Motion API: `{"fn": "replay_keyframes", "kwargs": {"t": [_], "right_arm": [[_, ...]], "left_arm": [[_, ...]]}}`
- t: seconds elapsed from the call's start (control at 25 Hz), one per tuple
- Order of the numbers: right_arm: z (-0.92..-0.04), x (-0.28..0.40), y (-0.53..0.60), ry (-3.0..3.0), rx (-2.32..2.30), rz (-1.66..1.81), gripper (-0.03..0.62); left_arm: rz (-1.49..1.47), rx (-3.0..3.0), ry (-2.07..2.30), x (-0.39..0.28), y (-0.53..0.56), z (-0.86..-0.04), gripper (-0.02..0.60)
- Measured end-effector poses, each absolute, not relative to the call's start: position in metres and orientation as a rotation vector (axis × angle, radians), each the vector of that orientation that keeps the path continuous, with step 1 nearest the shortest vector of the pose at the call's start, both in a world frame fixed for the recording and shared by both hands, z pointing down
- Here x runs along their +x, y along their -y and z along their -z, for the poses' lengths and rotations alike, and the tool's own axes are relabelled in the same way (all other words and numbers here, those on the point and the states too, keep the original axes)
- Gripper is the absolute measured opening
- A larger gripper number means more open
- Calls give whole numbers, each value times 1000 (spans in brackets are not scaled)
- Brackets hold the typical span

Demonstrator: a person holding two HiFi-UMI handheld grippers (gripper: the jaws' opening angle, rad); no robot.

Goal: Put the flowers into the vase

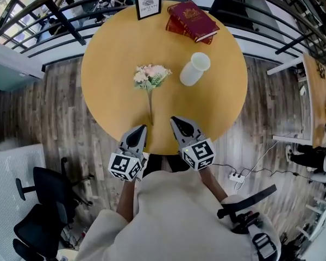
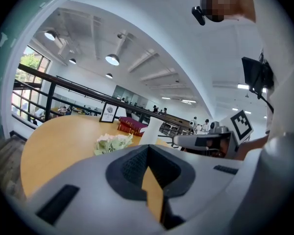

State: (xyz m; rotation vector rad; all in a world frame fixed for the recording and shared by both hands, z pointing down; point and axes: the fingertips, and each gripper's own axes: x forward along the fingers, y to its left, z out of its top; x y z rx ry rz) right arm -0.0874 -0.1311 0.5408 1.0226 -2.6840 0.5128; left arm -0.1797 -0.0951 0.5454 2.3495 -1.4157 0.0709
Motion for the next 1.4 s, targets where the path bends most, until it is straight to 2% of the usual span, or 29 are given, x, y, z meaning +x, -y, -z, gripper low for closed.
{"fn": "replay_keyframes", "kwargs": {"t": [0.44,0.48,0.52,0.56,0.64,1.16,1.4], "right_arm": [[-592,-105,123,2583,842,-688,12],[-597,-108,124,2566,824,-707,32],[-603,-110,126,2544,812,-723,129],[-610,-112,129,2520,806,-734,262],[-620,-113,134,2484,801,-756,323],[-669,-140,165,2392,748,-835,316],[-704,-158,192,2333,753,-882,285]], "left_arm": [[-93,2236,1428,-186,85,-573,6],[-91,2234,1430,-186,85,-573,6],[-89,2233,1434,-186,86,-573,6],[-85,2232,1438,-186,86,-572,6],[-77,2230,1448,-188,87,-570,6],[-71,2165,1533,-207,77,-569,6],[-75,2107,1605,-225,61,-566,6]]}}
